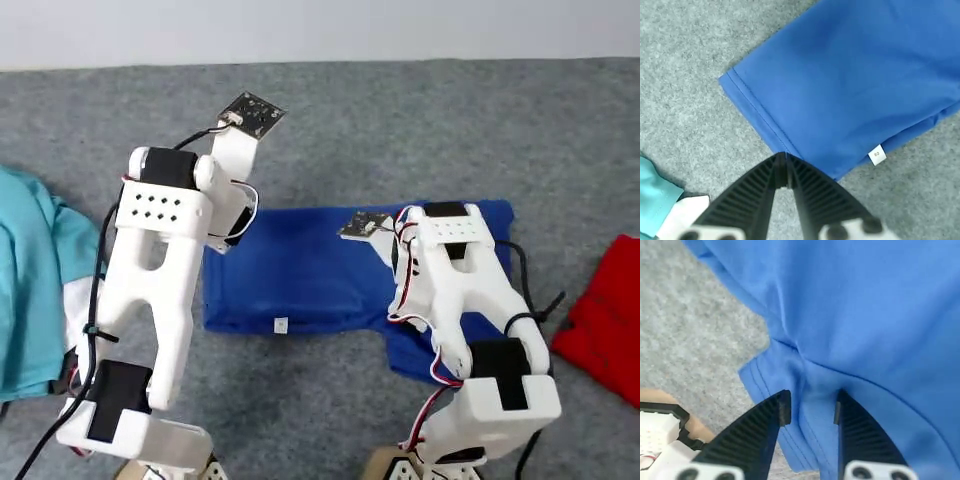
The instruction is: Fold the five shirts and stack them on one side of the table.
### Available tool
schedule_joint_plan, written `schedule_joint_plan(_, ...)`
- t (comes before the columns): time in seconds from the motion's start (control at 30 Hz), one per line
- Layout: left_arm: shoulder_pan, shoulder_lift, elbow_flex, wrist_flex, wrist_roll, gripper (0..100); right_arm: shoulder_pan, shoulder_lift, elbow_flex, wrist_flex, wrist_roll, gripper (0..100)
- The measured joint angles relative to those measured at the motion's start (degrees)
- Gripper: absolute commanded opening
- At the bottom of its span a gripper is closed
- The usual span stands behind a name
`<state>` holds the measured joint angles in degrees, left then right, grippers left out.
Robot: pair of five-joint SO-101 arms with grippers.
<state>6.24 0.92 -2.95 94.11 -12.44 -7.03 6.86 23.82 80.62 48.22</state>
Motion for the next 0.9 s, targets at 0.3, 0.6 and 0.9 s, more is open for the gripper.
schedule_joint_plan(0.3,0.0,0.0,0.0,0.0,0.0,0,2.2,3.5,-0.1,-4.2,0.0,4.5)
schedule_joint_plan(0.6,0.0,0.0,0.0,0.0,0.0,0,2.5,4.9,-0.1,-4.5,0.0,1.7)
schedule_joint_plan(0.9,0.0,0.0,0.0,0.0,0.0,0,2.5,-5.8,0.0,-1.1,0.8,1.7)
